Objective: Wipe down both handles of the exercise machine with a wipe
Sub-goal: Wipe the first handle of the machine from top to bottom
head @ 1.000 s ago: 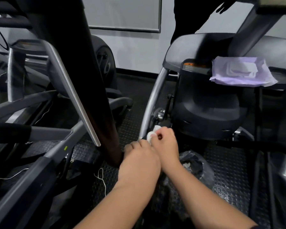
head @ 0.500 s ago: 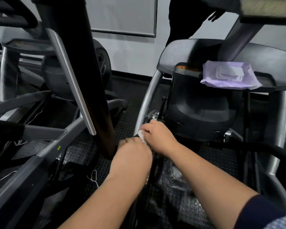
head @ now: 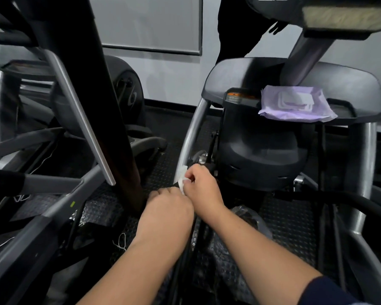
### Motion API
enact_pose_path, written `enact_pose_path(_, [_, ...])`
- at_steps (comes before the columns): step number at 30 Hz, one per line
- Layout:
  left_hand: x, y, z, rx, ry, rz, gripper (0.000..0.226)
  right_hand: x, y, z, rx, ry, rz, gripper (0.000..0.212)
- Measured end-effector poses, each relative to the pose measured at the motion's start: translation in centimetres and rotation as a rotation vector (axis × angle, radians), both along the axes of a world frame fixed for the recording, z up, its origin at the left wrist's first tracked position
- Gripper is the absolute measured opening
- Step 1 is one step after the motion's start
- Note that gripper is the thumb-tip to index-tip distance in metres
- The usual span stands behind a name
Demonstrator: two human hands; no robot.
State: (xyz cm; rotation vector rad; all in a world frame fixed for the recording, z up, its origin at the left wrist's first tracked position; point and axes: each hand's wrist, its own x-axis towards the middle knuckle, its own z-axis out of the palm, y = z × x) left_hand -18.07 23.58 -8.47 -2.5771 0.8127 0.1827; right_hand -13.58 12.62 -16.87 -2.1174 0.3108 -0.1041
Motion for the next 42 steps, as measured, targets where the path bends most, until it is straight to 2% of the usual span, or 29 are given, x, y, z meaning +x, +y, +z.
enact_pose_path(3, [0.0, 0.0, -0.2, -0.007, -0.027, -0.008, 0.053, -1.4, 0.9, -0.7, 0.046, -0.043, 0.015, 0.018])
enact_pose_path(7, [0.0, 0.0, -0.1, 0.003, 0.007, -0.020, 0.038, -2.0, 0.8, -2.2, 0.068, -0.062, -0.164, 0.012])
enact_pose_path(11, [0.2, 0.0, -0.3, 0.009, 0.003, 0.000, 0.041, -2.7, 3.0, -1.8, 0.238, -0.058, -0.218, 0.010])
enact_pose_path(13, [0.2, 0.0, -0.2, 0.011, 0.010, -0.002, 0.036, -2.1, 2.5, -1.9, 0.285, 0.012, -0.335, 0.012])
enact_pose_path(16, [0.2, 0.0, -0.2, 0.022, 0.005, -0.004, 0.031, -1.6, 2.9, -1.4, 0.490, 0.126, -0.507, 0.009])
enact_pose_path(23, [0.5, 0.0, -0.3, 0.030, -0.007, -0.015, 0.030, -2.2, 3.3, -0.5, 0.937, 0.176, -0.638, 0.017])
enact_pose_path(25, [0.4, 0.0, -0.4, 0.032, -0.015, -0.023, 0.029, -2.8, 3.7, -0.7, 1.153, 0.240, -0.630, 0.022])
enact_pose_path(28, [0.3, -0.1, -0.6, 0.055, -0.023, -0.037, 0.030, -4.1, 5.0, -0.8, 1.488, 0.371, -0.487, 0.016])
enact_pose_path(32, [0.4, 0.0, -0.8, 0.067, -0.021, -0.035, 0.031, -3.7, 4.8, -0.9, 1.551, 0.369, -0.516, 0.016])
enact_pose_path(36, [0.5, 0.0, -1.1, 0.055, -0.018, -0.011, 0.032, -5.2, 5.6, -0.1, 1.619, 0.456, -0.367, 0.049])
enact_pose_path(37, [0.6, 0.0, -1.2, 0.045, -0.022, -0.011, 0.033, -5.4, 5.6, -0.1, 1.637, 0.462, -0.350, 0.052])
enact_pose_path(41, [0.4, 0.0, -1.2, 0.053, -0.018, -0.044, 0.034, -4.1, 5.0, -0.5, 1.562, 0.407, -0.435, 0.025])
enact_pose_path(42, [0.4, 0.1, -1.2, 0.054, -0.017, -0.041, 0.034, -4.2, 5.1, -0.6, 1.558, 0.398, -0.437, 0.027])
